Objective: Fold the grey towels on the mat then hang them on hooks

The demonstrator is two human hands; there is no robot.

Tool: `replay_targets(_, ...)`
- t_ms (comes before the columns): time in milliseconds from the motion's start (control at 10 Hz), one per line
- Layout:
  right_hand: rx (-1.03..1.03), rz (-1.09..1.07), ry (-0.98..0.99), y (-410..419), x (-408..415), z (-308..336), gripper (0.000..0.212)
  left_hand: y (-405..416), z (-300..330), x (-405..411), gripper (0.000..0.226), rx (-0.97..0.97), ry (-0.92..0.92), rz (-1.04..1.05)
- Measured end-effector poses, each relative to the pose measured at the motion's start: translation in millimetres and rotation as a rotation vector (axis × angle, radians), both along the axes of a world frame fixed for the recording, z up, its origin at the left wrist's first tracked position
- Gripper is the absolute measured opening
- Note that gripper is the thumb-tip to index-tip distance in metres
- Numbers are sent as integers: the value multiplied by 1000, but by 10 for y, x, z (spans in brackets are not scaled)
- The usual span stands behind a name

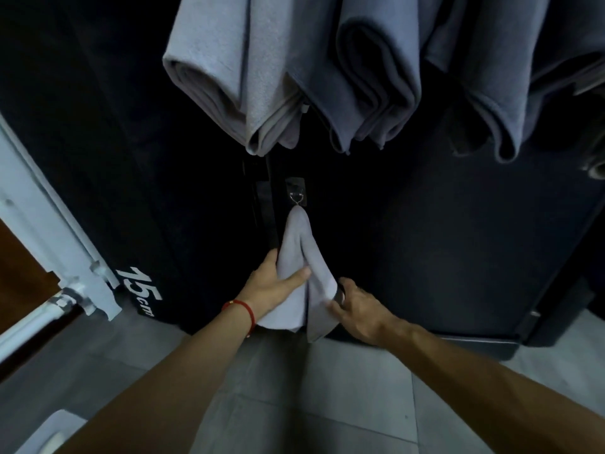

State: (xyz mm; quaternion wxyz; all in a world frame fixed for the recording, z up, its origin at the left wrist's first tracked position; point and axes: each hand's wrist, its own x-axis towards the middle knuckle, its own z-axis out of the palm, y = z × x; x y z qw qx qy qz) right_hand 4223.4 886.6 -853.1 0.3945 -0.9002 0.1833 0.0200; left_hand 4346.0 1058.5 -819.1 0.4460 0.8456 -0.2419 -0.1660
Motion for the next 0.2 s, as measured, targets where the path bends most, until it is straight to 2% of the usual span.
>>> replay_targets(100, -120, 28, 7, 50, -237, 104, 73, 40, 26, -256, 83, 57, -262, 74)
replay_targets(200, -206, 59, -35, 102, -594, 327, 69, 65, 78, -685, 66, -52, -546, 142)
